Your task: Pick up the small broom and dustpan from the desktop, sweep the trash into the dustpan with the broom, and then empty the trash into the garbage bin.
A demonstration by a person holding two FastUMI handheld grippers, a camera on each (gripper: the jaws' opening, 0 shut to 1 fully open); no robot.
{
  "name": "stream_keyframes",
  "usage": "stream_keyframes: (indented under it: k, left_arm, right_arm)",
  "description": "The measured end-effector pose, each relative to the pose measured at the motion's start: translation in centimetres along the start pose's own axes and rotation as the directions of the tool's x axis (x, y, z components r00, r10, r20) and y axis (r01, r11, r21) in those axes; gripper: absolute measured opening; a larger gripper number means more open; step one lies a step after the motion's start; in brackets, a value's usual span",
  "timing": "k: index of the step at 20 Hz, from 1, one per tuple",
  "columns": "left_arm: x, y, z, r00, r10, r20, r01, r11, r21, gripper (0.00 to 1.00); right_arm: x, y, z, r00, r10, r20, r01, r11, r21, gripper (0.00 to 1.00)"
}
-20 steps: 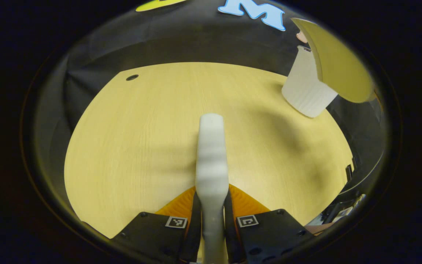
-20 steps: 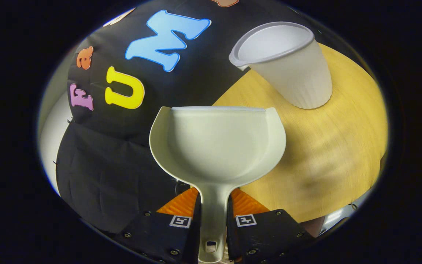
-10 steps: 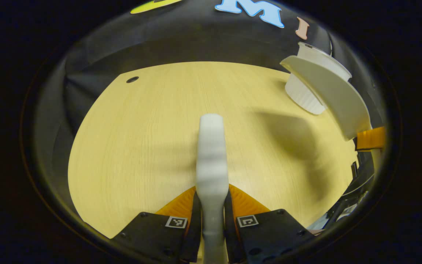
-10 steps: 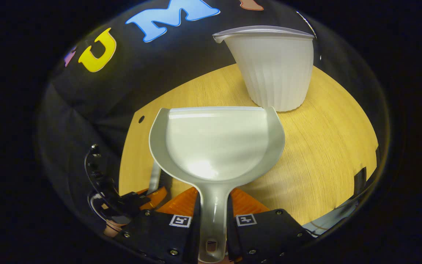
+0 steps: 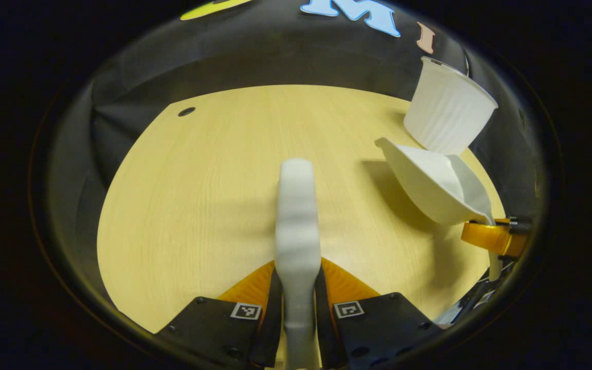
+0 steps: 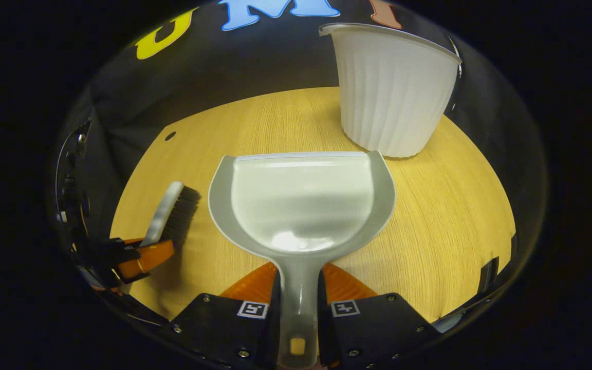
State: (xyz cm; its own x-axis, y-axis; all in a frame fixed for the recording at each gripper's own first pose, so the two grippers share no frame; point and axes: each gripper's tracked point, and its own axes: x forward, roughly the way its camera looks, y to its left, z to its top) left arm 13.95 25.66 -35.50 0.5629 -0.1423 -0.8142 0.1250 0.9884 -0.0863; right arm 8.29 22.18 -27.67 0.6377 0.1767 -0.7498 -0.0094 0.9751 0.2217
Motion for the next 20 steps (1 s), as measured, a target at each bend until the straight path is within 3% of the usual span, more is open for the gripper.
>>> stream_keyframes:
  k: [7, 14, 15, 16, 18, 20]
  left_arm:
    - [2.8, -7.0, 0.6, 0.999, 0.04, -0.02, -0.04, 0.999, 0.001, 0.4]
    - [5.0, -12.8, 1.7, 0.996, 0.087, -0.016, -0.087, 0.996, 0.009, 0.46]
    - [5.0, -13.9, 2.1, 0.996, 0.09, -0.013, -0.09, 0.996, 0.009, 0.46]
    - [5.1, -15.0, 2.5, 0.996, 0.09, -0.005, -0.09, 0.996, 0.009, 0.51]
    - [4.9, -17.2, 3.8, 0.995, 0.1, 0.023, -0.1, 0.995, 0.008, 0.75]
    - [4.5, -19.4, 5.3, 0.991, 0.119, 0.065, -0.12, 0.993, 0.008, 0.89]
  right_arm:
    - [2.2, -0.3, -1.2, 0.999, -0.003, -0.052, 0.004, 1.0, 0.02, 0.3]
    - [2.2, -0.3, -1.3, 0.997, -0.015, -0.076, 0.016, 1.0, 0.002, 0.35]
    - [2.1, -0.3, -1.2, 0.996, -0.015, -0.082, 0.015, 1.0, -0.002, 0.39]
    - [2.0, -0.3, -1.2, 0.997, -0.01, -0.082, 0.009, 1.0, -0.006, 0.39]
    - [1.5, -0.5, -1.2, 0.997, -0.005, -0.08, 0.004, 1.0, -0.017, 0.58]
    - [0.8, -0.7, -1.0, 0.997, 0.006, -0.072, -0.009, 1.0, -0.028, 0.67]
